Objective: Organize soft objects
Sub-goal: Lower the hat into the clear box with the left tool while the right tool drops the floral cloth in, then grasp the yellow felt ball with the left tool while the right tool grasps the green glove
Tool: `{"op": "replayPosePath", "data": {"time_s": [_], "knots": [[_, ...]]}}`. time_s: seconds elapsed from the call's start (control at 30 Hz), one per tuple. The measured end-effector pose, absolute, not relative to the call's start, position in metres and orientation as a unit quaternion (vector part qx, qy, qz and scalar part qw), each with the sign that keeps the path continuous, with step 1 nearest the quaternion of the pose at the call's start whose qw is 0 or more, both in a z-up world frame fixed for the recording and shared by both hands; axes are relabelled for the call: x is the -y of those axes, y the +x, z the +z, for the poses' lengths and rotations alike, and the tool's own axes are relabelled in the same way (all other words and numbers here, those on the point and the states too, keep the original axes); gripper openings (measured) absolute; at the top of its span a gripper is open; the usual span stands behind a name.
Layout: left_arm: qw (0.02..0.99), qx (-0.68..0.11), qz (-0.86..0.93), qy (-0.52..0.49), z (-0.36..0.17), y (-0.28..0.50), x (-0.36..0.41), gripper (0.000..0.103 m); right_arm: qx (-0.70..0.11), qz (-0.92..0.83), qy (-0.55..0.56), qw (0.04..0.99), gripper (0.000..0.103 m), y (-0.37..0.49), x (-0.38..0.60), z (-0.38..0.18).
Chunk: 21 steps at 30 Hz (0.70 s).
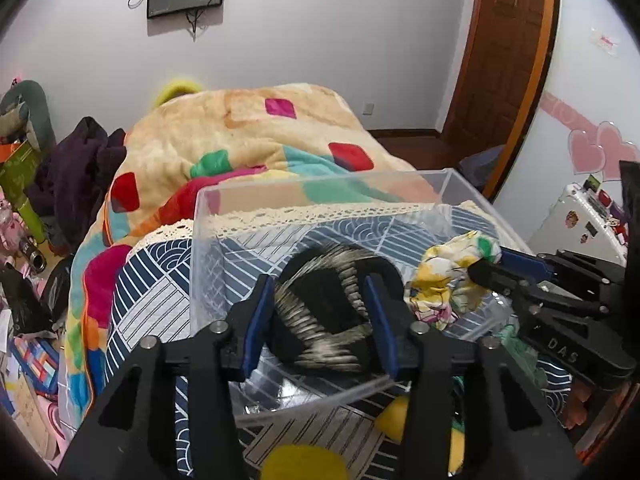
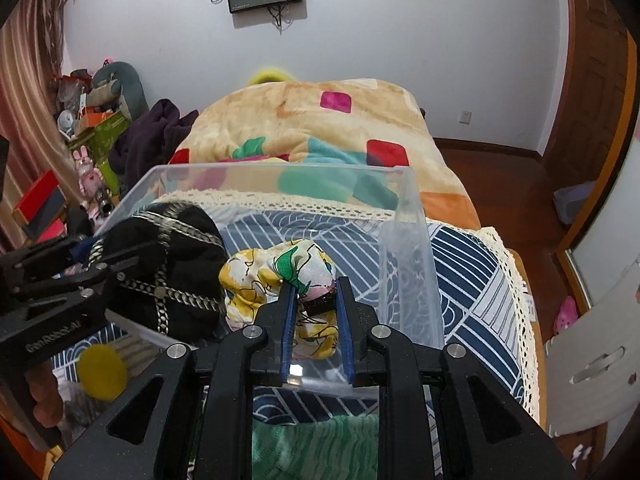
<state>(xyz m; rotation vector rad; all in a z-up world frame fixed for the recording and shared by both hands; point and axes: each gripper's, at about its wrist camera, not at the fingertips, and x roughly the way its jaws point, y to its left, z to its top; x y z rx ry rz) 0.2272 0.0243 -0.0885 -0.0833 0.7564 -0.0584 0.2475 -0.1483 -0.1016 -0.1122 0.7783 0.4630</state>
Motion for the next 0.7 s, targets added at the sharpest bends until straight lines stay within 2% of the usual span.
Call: {"op": "replayPosePath", "data": {"time_s": [0.07,0.2,0.43,0.6,0.7], "knots": [[0.931,-0.362,-0.030,-0.040,-0.083,0.222,-0.025,0.056,-0.370,0.225,-0.059,0.900,0.028,0.243,0.150,-0.099],[0.940,-0.338,-0.027,-0.029,-0.068,0.205,-0.024,0.060,-0.353,0.220,-0.069,0.907,0.038,0.236,0.152,-0.092],[0.956,-0.294,-0.018,-0.007,-0.047,0.171,-0.022,0.076,-0.314,0.222,-0.061,0.921,0.054,0.219,0.158,-0.070],[0.960,-0.280,-0.015,-0.005,-0.046,0.145,-0.024,0.091,-0.286,0.227,-0.055,0.929,0.072,0.201,0.166,-0.063],[0.957,-0.289,-0.016,-0.007,-0.054,0.136,-0.026,0.092,-0.285,0.228,-0.052,0.930,0.075,0.194,0.167,-0.068]]}}
